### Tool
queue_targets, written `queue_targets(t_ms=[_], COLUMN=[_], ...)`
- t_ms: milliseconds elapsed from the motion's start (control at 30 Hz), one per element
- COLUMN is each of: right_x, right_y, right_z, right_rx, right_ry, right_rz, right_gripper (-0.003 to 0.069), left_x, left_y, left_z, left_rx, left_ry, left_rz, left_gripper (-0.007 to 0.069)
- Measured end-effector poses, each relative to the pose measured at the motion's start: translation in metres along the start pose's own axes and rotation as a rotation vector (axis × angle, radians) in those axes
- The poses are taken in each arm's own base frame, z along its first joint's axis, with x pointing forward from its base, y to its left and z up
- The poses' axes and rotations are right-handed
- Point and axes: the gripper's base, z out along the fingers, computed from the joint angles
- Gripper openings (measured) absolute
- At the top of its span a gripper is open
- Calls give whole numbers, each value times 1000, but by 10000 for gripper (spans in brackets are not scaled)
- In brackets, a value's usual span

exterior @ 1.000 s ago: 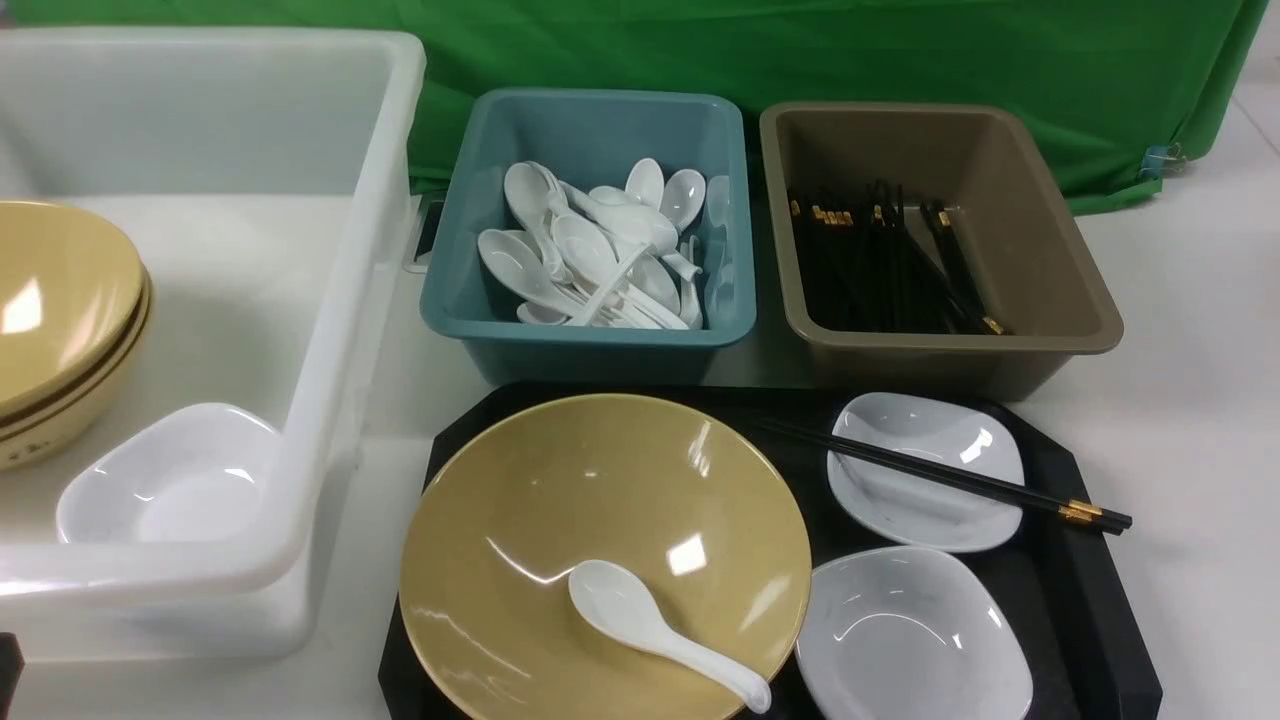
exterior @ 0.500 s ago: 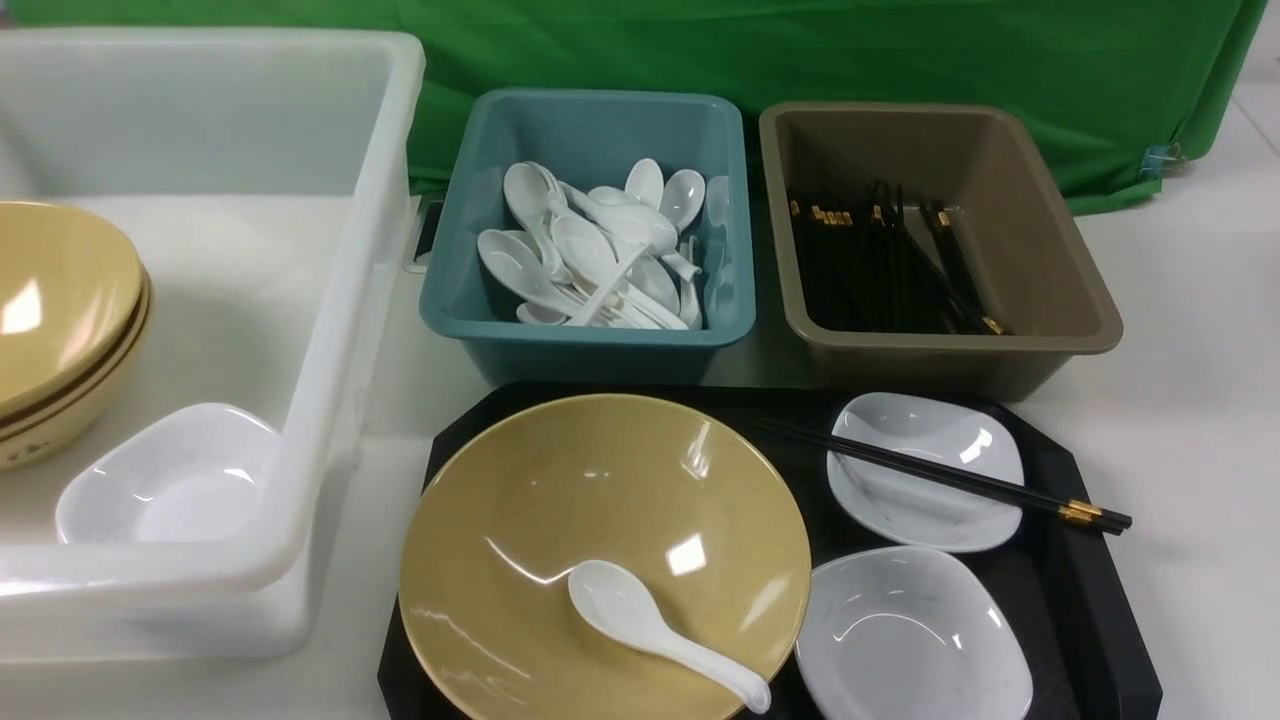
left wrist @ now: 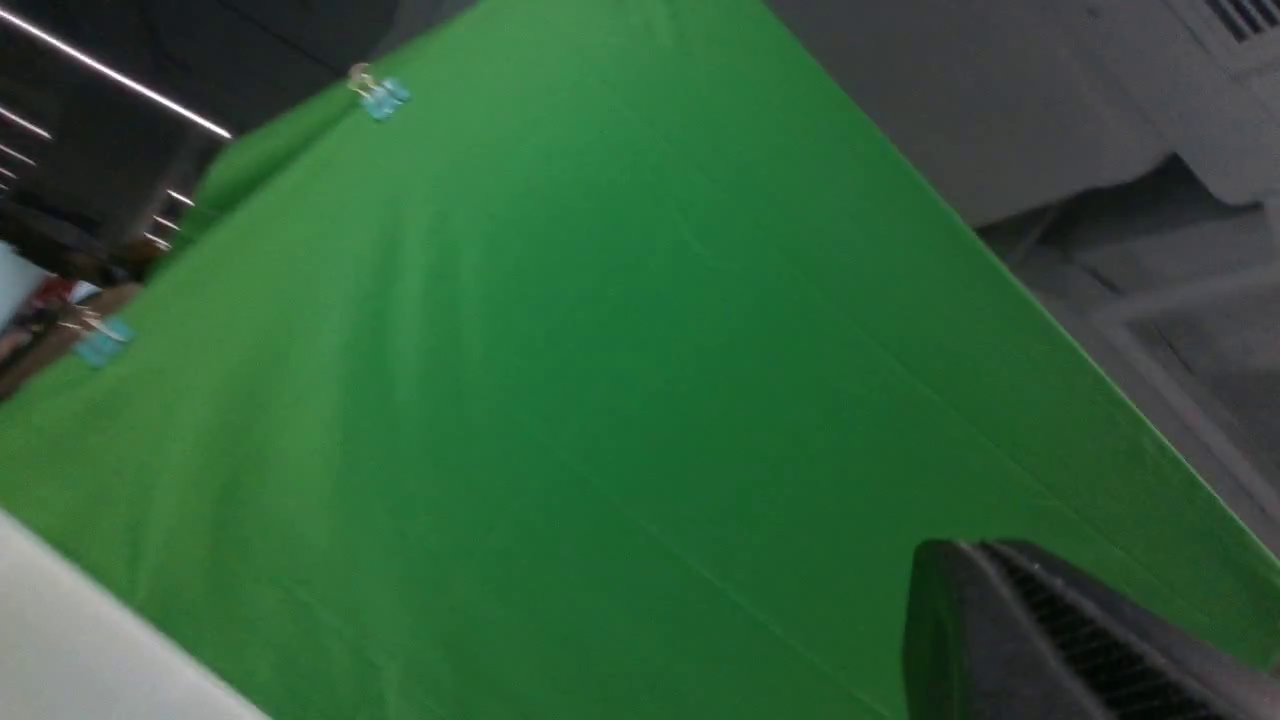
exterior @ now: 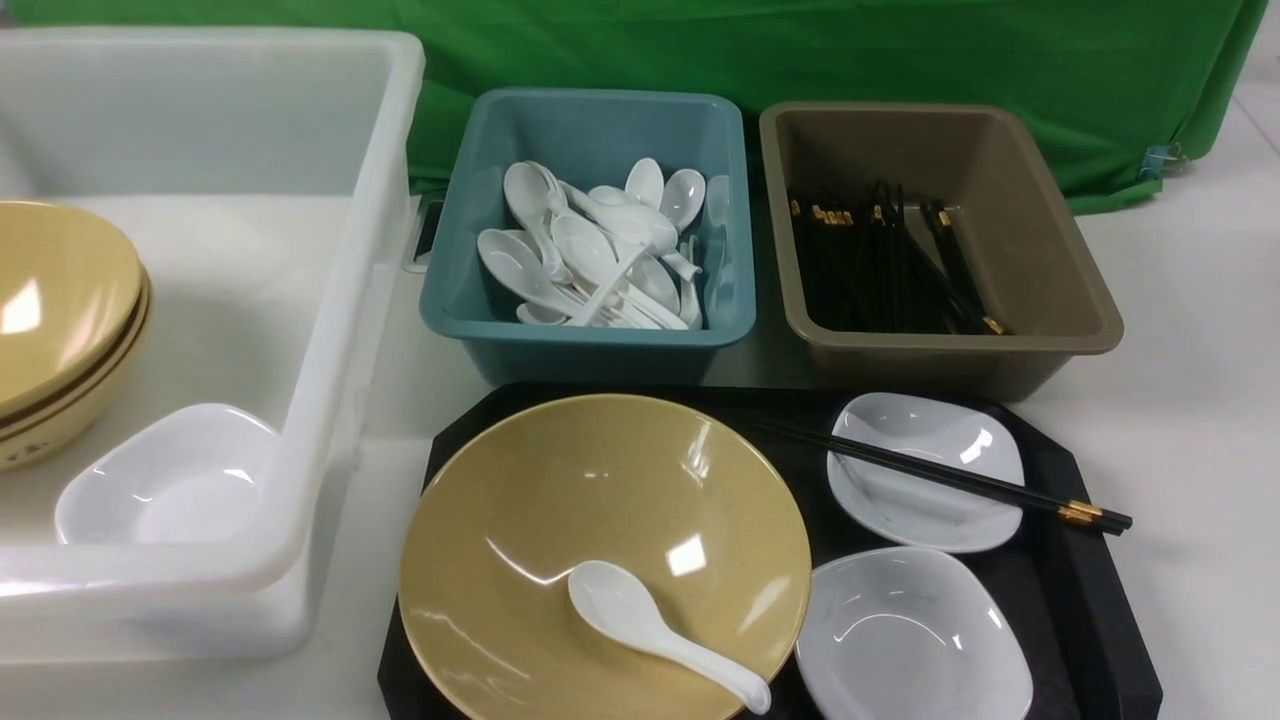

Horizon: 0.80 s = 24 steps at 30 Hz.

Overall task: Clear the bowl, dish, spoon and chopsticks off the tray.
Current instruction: Use the right arm to grab the chopsticks

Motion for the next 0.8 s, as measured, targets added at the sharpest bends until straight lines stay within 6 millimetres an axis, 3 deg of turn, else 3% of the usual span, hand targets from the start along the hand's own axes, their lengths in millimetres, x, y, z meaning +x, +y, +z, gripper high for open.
queue_targets(t_ms=[167,233,333,400,467,567,600,633,800], right_x=[-11,-13,-27,-38,-52,-53,-48,-46,-4], right_y=[5,8,33,49,73,87,95,98,114], right_z=[-1,-1,2,8,26,45,65,70,147], right_rx=[-61,-74,-106,-96,-53,-18,15,14,20], right_ry=[-121,-133,-39,52,276,496,686,736,1173], right_rz=[46,39,-86,-181,-376,-500,-588,-610,-820], right_gripper=[241,235,164,91,22,10,6,6,-8], left_x=[-32,-35,-23,-8,24,45,59,61,105], left_y=[-25,-25,-14,-2,19,30,36,35,21], left_z=[49,65,95,107,119,125,129,129,142], left_rx=[-189,-251,-385,-439,-474,-444,-390,-370,-107], left_ry=[194,271,575,792,1170,1351,1452,1463,1597], left_rz=[169,242,436,511,552,532,505,494,341], left_gripper=[3,3,3,3,3,3,3,3,-7])
